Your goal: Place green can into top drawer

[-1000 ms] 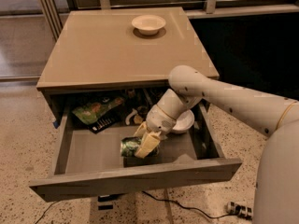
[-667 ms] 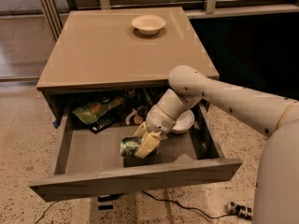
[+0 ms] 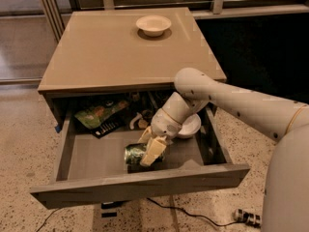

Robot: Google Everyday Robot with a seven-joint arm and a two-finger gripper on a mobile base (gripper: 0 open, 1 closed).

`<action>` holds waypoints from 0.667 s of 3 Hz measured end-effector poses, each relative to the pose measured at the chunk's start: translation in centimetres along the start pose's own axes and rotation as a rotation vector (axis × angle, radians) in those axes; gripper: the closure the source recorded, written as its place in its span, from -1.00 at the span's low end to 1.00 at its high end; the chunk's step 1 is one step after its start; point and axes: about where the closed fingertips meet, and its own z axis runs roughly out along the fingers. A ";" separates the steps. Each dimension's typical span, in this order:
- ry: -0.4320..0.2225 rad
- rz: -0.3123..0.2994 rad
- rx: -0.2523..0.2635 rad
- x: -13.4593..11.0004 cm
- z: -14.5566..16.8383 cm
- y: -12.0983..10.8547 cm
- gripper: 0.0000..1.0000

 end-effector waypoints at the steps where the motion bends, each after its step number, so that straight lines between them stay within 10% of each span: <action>1: 0.000 0.000 0.000 0.0 0.0 0.0 -1.00; 2: 0.000 0.000 0.000 0.0 0.0 0.0 -1.00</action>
Offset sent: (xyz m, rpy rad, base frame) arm 0.0000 0.0000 0.0000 0.0000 0.0000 0.0000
